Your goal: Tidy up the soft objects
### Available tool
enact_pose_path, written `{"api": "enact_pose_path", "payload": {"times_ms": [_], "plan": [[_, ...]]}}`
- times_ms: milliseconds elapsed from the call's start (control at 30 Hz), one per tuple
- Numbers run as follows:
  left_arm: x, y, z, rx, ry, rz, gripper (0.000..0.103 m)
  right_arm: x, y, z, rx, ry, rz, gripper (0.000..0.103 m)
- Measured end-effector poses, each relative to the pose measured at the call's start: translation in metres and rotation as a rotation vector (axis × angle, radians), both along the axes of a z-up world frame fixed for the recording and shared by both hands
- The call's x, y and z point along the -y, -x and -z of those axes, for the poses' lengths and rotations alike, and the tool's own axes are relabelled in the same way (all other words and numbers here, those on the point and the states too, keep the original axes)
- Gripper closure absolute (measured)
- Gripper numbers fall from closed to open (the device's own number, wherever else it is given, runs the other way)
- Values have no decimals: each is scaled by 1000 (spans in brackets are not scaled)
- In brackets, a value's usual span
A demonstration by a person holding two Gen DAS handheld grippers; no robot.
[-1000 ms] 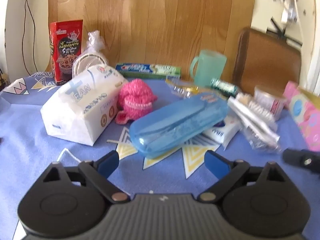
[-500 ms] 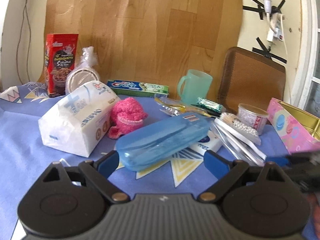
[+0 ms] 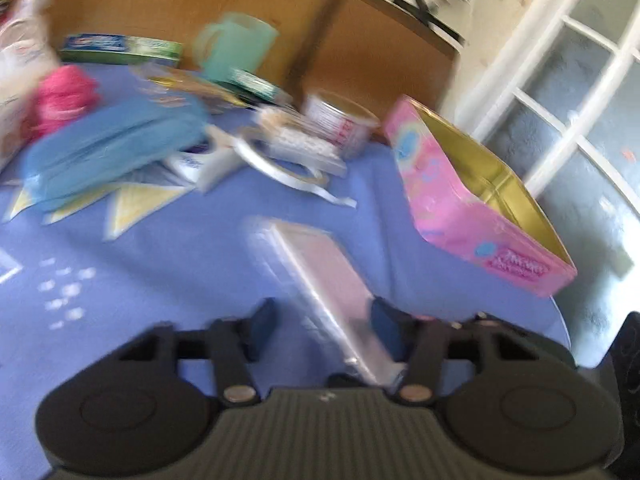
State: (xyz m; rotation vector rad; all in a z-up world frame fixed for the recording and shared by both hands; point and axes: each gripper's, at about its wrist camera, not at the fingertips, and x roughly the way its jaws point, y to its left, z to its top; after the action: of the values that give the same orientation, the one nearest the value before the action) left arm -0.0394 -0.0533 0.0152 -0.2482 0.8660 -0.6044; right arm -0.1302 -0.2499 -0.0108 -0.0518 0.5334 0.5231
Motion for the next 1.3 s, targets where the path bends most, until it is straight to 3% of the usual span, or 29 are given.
{"api": "enact_pose_path", "payload": {"times_ms": [67, 133, 267, 367, 433, 533, 600, 633, 733, 800, 900, 967, 1000, 1133, 1233, 1300], "plan": [[13, 0, -9, 13, -1, 8, 69, 3, 2, 2, 8, -20, 3, 41], [33, 3, -25, 92, -9, 45, 69, 6, 11, -1, 56, -15, 39, 41], [87, -4, -67, 221, 9, 153, 69, 39, 18, -25, 207, -48, 170, 41], [145, -18, -79, 270, 26, 221, 69, 75, 10, -44, 289, -59, 295, 41], [185, -27, -80, 270, 19, 254, 69, 100, 1, -53, 303, -66, 375, 41], [230, -39, -71, 263, -27, 293, 64, 139, -17, -54, 253, -103, 494, 39], [246, -45, -62, 262, -70, 272, 58, 157, -29, -50, 210, -124, 566, 26], [245, -47, -59, 258, -74, 259, 58, 166, -36, -47, 185, -129, 591, 9], [209, -48, -61, 255, 8, 240, 46, 177, -30, -44, 195, -144, 632, 5], [161, -40, -68, 315, 45, 161, 43, 177, -29, -47, 204, -132, 601, 6], [74, -23, -61, 386, 60, -4, 40, 165, -21, -57, 257, -157, 547, 20], [29, -18, -50, 370, 4, -125, 42, 148, -26, -66, 245, -198, 454, 41], [9, -15, -43, 357, -30, -177, 42, 137, -30, -70, 231, -221, 384, 42], [-53, 5, -22, 305, -44, -274, 42, 67, -78, -72, 111, -240, 203, 40], [-85, 16, -11, 264, -23, -295, 42, 25, -133, -61, 20, -209, 207, 20], [-99, 17, -9, 245, -11, -293, 42, 7, -160, -48, -45, -181, 238, 18]]}}
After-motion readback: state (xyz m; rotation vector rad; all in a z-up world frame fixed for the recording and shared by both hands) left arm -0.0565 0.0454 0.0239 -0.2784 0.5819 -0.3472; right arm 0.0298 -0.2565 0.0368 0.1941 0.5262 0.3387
